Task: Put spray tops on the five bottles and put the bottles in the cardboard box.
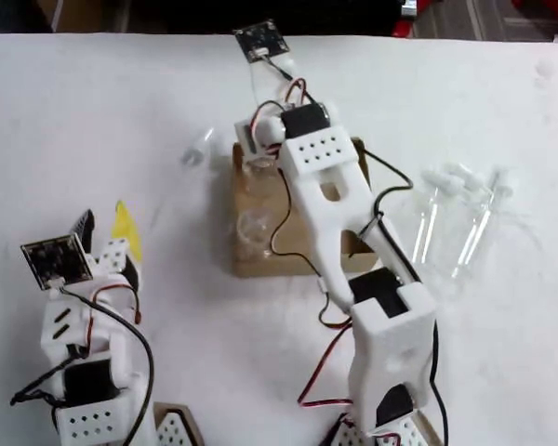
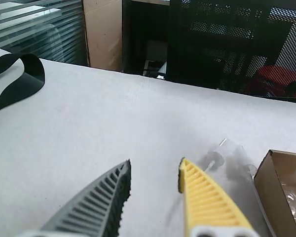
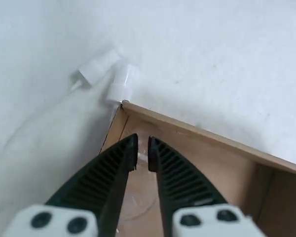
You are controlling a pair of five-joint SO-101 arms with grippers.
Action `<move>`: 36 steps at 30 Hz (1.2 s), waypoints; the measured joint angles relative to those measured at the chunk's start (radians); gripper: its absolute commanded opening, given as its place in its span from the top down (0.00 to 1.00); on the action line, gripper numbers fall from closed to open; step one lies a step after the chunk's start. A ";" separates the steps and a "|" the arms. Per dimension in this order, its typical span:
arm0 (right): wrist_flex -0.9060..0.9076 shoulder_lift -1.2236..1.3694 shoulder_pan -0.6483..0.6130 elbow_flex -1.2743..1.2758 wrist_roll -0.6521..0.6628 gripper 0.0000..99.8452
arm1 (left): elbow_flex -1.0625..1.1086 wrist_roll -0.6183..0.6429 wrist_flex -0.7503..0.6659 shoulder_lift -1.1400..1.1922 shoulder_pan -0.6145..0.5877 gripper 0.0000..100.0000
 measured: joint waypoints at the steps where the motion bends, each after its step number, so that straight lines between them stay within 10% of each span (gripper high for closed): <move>1: 0.000 0.000 0.000 0.000 0.000 0.98 | 0.000 0.000 0.000 0.000 0.000 0.85; 10: 0.020 0.000 0.000 -0.058 0.000 0.78 | 0.000 0.000 0.000 0.000 0.000 0.85; 22: 0.259 -0.098 -0.040 -0.127 0.012 0.77 | 0.000 0.000 0.000 0.000 0.000 0.85; 36: 0.330 -0.074 -0.114 -0.132 0.546 0.77 | 0.000 0.000 0.000 0.000 0.000 0.85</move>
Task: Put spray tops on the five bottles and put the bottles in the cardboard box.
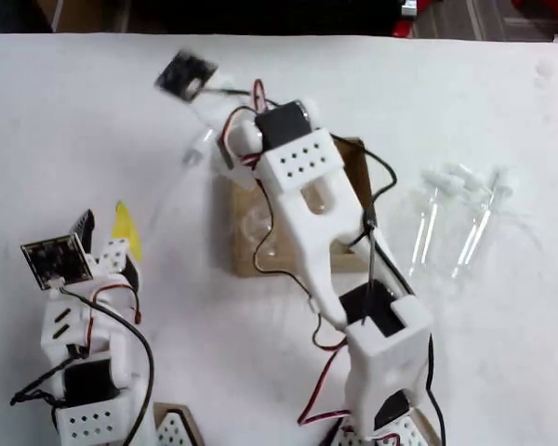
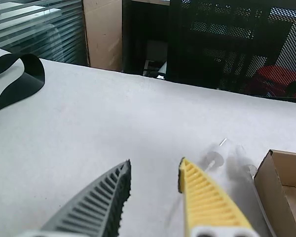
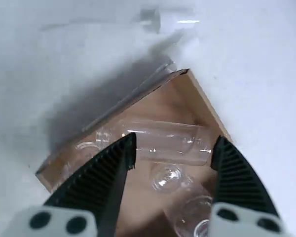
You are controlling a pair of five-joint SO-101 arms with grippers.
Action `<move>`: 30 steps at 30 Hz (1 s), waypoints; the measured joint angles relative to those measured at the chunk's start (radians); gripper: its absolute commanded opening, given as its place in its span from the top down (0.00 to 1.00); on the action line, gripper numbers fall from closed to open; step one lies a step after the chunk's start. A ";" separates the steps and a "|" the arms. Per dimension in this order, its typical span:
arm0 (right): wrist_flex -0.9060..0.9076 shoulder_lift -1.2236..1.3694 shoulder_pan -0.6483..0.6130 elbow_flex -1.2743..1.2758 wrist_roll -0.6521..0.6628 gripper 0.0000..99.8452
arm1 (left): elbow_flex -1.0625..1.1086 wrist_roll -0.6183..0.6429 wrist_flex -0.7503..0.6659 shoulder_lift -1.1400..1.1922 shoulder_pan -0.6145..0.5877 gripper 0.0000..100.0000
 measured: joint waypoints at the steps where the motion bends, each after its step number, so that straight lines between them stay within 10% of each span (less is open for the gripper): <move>1: 0.008 0.008 0.005 0.000 0.061 0.77 | 0.000 0.000 0.000 0.000 0.000 0.85; 8: 0.106 0.061 0.028 0.000 0.485 0.77 | 0.000 0.000 0.000 0.000 0.000 0.85; 30: 0.233 0.299 0.115 -0.293 0.749 0.71 | 0.000 0.000 0.000 0.000 0.000 0.85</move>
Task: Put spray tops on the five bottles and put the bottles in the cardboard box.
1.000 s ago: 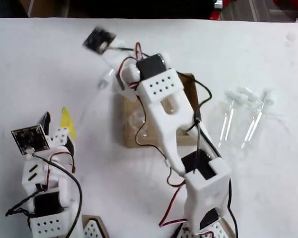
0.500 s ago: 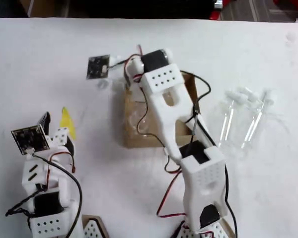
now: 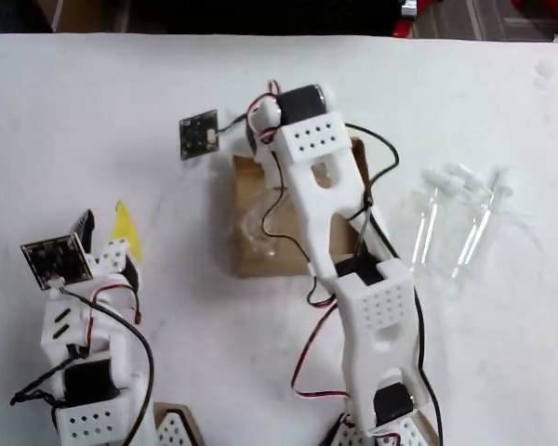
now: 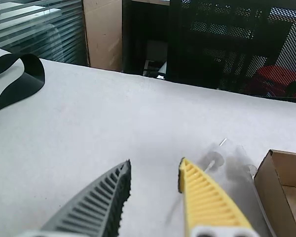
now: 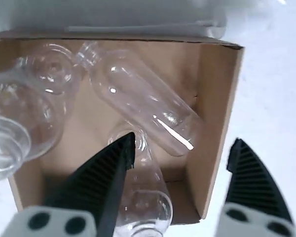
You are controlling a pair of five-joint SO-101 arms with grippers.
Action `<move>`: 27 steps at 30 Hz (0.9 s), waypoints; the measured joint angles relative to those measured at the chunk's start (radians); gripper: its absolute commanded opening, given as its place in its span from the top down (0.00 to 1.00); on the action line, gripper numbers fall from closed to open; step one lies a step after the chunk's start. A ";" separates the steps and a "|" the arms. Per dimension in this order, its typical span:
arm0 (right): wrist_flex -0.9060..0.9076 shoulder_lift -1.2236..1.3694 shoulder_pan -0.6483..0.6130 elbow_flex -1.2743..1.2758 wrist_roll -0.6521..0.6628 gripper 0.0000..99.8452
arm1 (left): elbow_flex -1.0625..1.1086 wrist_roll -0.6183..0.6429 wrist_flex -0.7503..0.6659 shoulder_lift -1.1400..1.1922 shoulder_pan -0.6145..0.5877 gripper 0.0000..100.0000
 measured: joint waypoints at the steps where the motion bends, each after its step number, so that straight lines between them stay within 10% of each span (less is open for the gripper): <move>1: 0.000 0.002 0.000 0.008 0.012 0.71 | 0.000 0.000 0.000 0.000 0.000 0.85; 27: -0.006 0.129 0.000 0.127 0.163 0.71 | 0.000 0.000 -0.017 0.000 0.000 0.85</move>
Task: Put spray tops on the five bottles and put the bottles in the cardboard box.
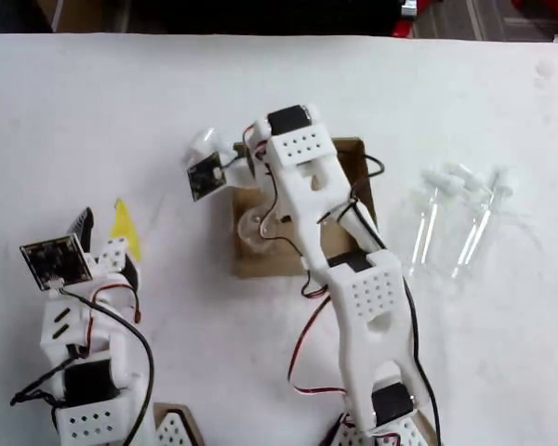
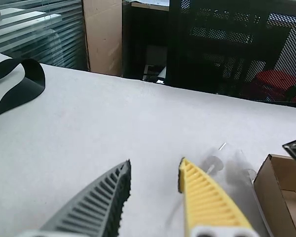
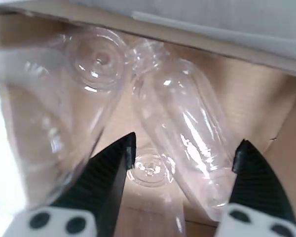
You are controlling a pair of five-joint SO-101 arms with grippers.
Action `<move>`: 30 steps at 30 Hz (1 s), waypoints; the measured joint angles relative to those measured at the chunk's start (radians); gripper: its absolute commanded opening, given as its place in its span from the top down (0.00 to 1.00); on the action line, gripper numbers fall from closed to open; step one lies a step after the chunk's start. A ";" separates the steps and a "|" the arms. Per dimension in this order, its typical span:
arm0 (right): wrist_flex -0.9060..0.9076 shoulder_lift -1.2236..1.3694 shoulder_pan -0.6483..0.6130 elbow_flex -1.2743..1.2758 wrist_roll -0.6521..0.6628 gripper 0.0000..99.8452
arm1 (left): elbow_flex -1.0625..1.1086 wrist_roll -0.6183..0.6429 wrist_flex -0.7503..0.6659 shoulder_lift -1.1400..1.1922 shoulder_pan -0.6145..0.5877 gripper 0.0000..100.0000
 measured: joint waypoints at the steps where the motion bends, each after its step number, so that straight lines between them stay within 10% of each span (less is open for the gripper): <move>1: -0.002 0.000 0.000 0.000 0.000 0.71 | 0.000 0.000 0.000 0.000 0.000 0.85; 10: -0.035 0.068 0.003 0.000 0.002 0.72 | 0.000 0.000 0.000 0.000 0.000 0.85; 17: -0.060 0.081 0.003 -0.069 0.002 0.99 | 0.000 0.000 0.000 0.000 0.000 0.85; 30: -0.052 0.087 0.000 -0.450 -0.175 0.98 | 0.000 0.000 0.000 0.000 0.000 0.85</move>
